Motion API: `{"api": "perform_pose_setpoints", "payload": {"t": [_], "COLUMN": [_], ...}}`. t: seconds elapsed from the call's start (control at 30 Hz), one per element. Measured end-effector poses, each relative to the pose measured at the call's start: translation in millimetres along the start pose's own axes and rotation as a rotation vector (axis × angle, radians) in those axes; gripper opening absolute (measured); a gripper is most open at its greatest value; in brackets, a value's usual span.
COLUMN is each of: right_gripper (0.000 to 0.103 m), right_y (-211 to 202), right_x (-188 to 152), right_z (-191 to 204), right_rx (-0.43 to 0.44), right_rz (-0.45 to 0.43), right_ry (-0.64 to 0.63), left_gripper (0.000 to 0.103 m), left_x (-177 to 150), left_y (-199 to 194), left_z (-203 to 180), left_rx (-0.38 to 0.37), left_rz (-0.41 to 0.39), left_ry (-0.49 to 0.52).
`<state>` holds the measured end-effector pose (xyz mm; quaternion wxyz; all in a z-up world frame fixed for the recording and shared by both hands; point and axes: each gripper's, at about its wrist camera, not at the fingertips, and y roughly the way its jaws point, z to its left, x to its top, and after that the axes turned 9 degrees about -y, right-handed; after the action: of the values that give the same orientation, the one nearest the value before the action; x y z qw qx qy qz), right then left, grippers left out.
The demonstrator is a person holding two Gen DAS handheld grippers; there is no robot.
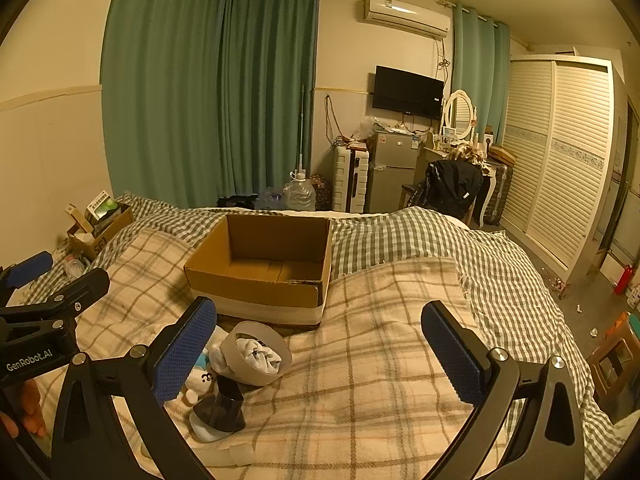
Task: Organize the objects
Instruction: 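Move both tools toward the scattered items beside the cardboard box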
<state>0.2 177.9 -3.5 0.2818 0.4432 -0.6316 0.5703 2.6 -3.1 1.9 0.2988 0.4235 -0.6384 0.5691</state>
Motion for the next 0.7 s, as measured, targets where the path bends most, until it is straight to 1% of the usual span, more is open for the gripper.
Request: {"api": "perform_pose_setpoints", "payload": {"t": [0.37,0.5,0.6,0.7], "right_gripper": [0.103,0.103,0.103,0.103], "right_y": [-2,0,6,13], "right_x": [-1,-3,-7,-11], "right_z": [1,1,1,2], "right_rx": [-0.003,-0.006,-0.022,-0.051], "right_rz": [-0.006,0.0,0.015,0.027], "right_ry": [-0.007,-0.009,-0.021,-0.054], "left_gripper": [0.103,0.103,0.103,0.103], "left_x": [-2,-5,-10,-17], "left_y": [-2,1,9,22], "left_z": [0,1,3,6], "left_rx": [0.004,0.014,0.04,0.08], "left_rz": [0.0,0.011,0.026,0.062], "left_ry": [0.008,0.01,0.016,0.033]}}
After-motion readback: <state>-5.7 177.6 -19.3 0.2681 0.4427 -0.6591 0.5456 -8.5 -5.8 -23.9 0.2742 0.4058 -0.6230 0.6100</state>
